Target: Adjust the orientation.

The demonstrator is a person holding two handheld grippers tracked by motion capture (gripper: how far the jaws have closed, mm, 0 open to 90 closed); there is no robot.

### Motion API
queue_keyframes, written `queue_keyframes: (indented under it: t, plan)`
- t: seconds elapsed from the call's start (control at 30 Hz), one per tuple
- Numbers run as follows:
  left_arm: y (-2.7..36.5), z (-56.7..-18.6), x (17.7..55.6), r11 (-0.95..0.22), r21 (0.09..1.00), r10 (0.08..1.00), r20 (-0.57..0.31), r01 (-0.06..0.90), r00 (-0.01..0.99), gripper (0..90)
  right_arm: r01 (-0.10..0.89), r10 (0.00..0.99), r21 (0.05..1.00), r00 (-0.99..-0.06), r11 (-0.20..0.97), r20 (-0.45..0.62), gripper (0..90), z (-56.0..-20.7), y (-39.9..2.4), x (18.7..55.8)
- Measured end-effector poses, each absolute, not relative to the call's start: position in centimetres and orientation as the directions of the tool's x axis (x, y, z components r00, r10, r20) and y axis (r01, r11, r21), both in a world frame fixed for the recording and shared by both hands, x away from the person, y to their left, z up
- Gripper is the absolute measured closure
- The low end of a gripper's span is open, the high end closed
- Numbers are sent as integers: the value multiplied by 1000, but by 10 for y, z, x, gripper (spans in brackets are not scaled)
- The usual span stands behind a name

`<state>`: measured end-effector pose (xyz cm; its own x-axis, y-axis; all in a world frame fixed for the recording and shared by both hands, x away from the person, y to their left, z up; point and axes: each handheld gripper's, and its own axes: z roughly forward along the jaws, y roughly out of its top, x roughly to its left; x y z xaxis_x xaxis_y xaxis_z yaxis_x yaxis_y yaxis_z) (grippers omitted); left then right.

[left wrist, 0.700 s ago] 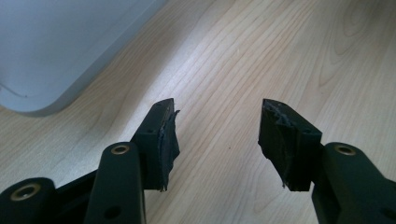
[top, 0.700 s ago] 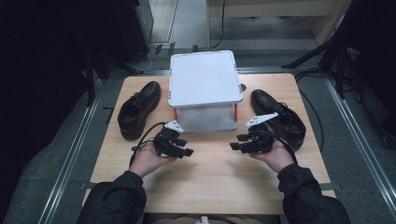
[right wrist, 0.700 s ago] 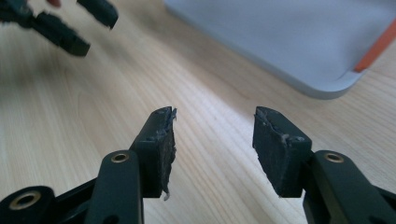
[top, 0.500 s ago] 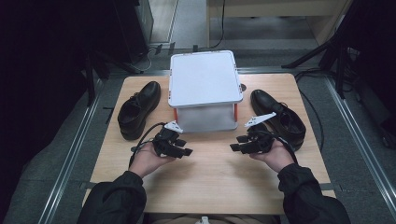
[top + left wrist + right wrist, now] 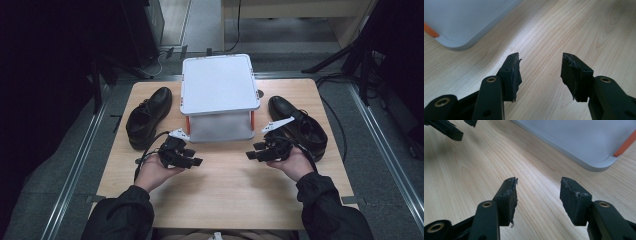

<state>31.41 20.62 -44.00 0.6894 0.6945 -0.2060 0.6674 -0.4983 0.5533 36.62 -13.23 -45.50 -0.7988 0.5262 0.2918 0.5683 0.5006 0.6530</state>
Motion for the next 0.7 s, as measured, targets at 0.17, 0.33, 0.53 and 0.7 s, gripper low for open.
queue_keyframes:
  t: [0.17,0.33,0.53,0.7]
  plan:
    - [214,-440,311,-493,550,708,-197,674,678,501,557,510,651,-810,516,289,484,-455,-128,370]
    - [221,-439,308,-470,547,723,-211,693,658,509,536,490,652,-826,536,277,505,-455,-123,371]
    - [231,-439,308,-443,551,733,-231,707,640,518,535,482,643,-830,547,281,530,-454,-118,372]
    - [236,-437,310,-457,537,729,-231,709,645,540,543,489,635,-825,549,283,527,-455,-120,373]
